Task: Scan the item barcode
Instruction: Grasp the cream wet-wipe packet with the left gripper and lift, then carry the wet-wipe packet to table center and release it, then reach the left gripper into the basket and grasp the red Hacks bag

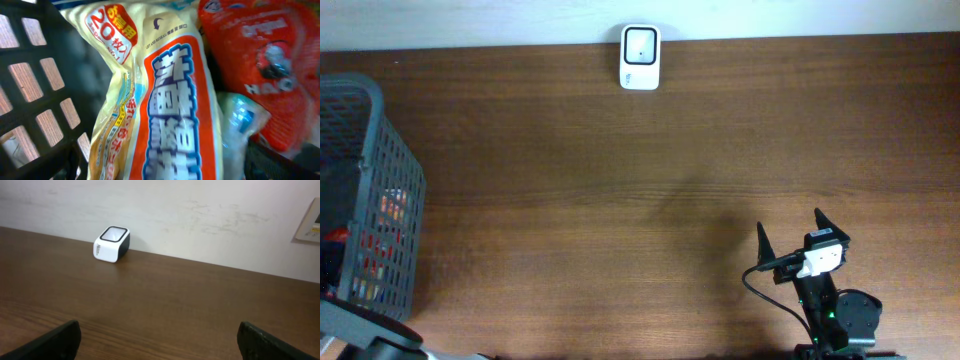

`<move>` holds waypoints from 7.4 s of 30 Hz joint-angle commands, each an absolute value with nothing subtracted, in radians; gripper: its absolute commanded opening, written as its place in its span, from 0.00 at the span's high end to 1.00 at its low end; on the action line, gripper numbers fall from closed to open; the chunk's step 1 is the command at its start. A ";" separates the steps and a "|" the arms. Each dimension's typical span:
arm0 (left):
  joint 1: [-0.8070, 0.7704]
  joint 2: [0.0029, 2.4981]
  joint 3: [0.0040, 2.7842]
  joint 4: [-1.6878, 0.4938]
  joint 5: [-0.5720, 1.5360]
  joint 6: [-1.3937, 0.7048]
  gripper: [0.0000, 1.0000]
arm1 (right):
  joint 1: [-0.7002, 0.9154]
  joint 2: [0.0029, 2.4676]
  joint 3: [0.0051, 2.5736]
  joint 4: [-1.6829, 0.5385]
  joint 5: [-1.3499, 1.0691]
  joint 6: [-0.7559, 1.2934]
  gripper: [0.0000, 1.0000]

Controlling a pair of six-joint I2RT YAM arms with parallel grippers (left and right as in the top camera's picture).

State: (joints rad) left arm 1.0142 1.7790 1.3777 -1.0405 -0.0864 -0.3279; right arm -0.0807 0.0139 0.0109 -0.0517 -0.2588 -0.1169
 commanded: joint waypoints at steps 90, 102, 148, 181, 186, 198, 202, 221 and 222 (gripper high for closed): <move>-0.254 1.751 1.433 -0.693 -0.155 -0.125 0.64 | -0.078 0.006 0.006 -0.057 -0.253 -0.123 0.01; -0.254 1.893 1.387 -0.702 -0.158 -0.125 0.97 | -0.078 0.006 0.006 -0.057 -0.253 -0.123 0.01; 0.667 1.605 1.852 -1.177 -0.224 -0.415 0.18 | -0.078 0.006 0.006 -0.057 -0.253 -0.123 0.01; 0.826 1.929 1.468 -0.939 -0.204 -0.358 0.14 | -0.078 0.006 0.006 -0.057 -0.253 -0.123 0.02; 0.834 1.964 1.468 -0.939 -0.252 -0.358 0.29 | -0.078 0.006 0.006 -0.057 -0.253 -0.123 0.01; 0.834 1.997 1.479 -0.929 -0.243 -0.358 1.00 | -0.078 0.006 0.006 -0.057 -0.253 -0.123 0.01; 0.833 1.974 1.559 -0.981 -0.181 -0.356 1.00 | -0.078 0.006 0.006 -0.057 -0.253 -0.123 0.01; 0.285 1.541 2.114 -1.240 -0.128 -0.241 1.00 | -0.078 0.006 0.006 -0.057 -0.253 -0.123 0.01; 0.226 1.536 2.114 -1.254 -0.127 -0.241 1.00 | -0.078 0.006 0.006 -0.057 -0.253 -0.123 0.01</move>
